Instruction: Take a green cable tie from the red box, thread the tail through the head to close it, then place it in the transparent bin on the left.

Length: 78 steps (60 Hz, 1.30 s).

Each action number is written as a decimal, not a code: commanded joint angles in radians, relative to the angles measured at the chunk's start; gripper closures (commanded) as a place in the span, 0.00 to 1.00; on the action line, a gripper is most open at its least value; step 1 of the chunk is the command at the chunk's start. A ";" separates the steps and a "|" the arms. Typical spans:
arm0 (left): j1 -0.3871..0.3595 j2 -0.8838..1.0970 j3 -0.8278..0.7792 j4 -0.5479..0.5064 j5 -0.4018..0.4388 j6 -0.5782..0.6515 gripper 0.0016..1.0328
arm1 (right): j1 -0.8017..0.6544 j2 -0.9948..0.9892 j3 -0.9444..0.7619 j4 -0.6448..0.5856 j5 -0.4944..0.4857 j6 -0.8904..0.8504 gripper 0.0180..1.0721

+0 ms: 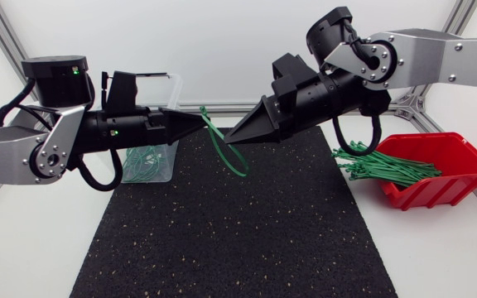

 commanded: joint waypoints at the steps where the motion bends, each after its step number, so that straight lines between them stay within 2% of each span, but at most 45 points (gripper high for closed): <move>1: -0.009 -0.020 -0.032 0.023 -0.007 -0.017 0.97 | -0.006 0.021 0.024 -0.008 -0.008 0.034 0.95; 37: -0.062 -0.099 -0.087 0.033 -0.093 0.029 0.97 | -0.024 0.038 0.013 -0.002 -0.034 0.033 0.95; 78: -0.088 -0.094 -0.098 0.033 -0.121 0.058 0.97 | -0.038 0.026 0.012 0.006 -0.043 0.033 0.95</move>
